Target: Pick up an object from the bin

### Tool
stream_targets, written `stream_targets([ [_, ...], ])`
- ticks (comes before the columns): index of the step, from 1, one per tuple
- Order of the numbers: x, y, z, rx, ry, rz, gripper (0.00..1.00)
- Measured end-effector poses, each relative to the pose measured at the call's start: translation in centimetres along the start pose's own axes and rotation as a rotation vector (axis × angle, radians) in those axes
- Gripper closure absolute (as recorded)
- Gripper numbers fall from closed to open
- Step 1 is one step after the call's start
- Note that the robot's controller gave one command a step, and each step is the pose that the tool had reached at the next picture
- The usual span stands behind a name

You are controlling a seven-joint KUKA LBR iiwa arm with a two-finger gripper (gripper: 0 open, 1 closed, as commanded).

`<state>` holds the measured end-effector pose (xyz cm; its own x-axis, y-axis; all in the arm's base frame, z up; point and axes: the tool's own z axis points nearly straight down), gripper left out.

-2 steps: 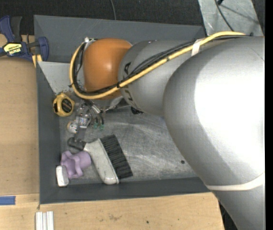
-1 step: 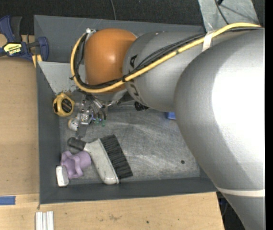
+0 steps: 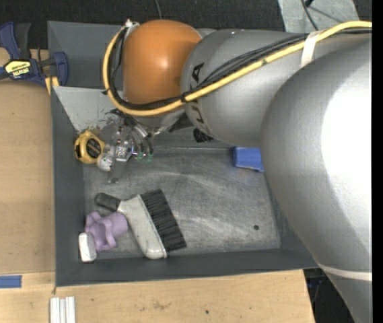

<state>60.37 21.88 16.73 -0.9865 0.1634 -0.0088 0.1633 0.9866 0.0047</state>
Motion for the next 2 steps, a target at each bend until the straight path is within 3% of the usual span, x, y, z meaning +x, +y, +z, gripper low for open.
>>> stream_targets([
  [1,0.9,-1.4,-2.8,0.006,0.011,-0.004,1.00],
  [2,1.8,0.8,-4.8,0.003,0.003,0.132,1.00],
])
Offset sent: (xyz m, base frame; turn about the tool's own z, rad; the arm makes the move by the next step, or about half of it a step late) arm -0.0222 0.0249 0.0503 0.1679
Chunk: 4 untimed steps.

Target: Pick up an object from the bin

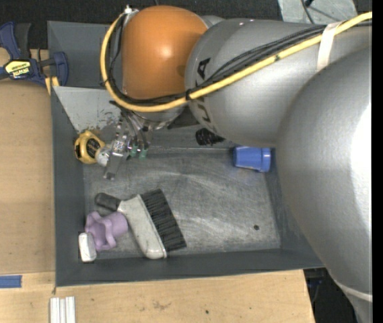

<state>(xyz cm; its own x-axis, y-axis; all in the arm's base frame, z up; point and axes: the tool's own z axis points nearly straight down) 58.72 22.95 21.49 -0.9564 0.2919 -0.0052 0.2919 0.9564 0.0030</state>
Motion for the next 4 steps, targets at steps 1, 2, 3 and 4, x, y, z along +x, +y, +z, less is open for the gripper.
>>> stream_targets([
  [1,-0.6,0.8,4.4,-0.004,-0.004,-0.007,1.00],
  [2,-0.2,0.0,8.3,0.006,0.009,0.020,1.00],
  [3,-3.1,0.0,7.8,0.002,0.003,0.197,1.00],
  [4,-0.6,-1.3,1.7,0.007,0.007,0.121,1.00],
])
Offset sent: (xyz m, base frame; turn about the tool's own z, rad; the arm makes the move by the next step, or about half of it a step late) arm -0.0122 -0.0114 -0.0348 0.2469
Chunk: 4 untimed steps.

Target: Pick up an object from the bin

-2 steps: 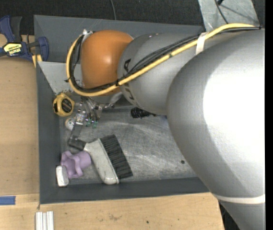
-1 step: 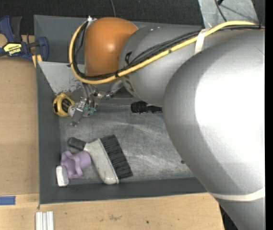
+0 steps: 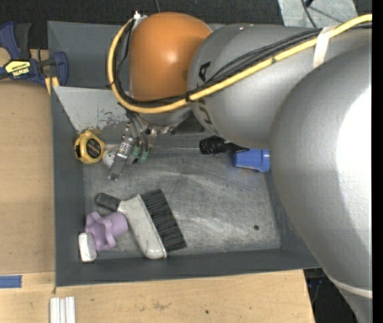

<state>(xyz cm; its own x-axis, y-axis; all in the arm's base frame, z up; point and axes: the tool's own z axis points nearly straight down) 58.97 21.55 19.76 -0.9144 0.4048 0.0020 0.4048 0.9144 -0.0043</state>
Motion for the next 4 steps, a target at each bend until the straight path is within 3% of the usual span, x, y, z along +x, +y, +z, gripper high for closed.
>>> stream_targets([
  [1,0.6,-0.3,-4.6,-0.009,-0.007,0.015,1.00],
  [2,0.3,-1.3,-0.4,-0.012,-0.008,0.185,1.00],
  [3,0.8,-1.7,3.9,-0.002,0.000,0.295,1.00],
  [4,4.5,-0.7,3.9,-0.003,-0.002,0.258,1.00],
])
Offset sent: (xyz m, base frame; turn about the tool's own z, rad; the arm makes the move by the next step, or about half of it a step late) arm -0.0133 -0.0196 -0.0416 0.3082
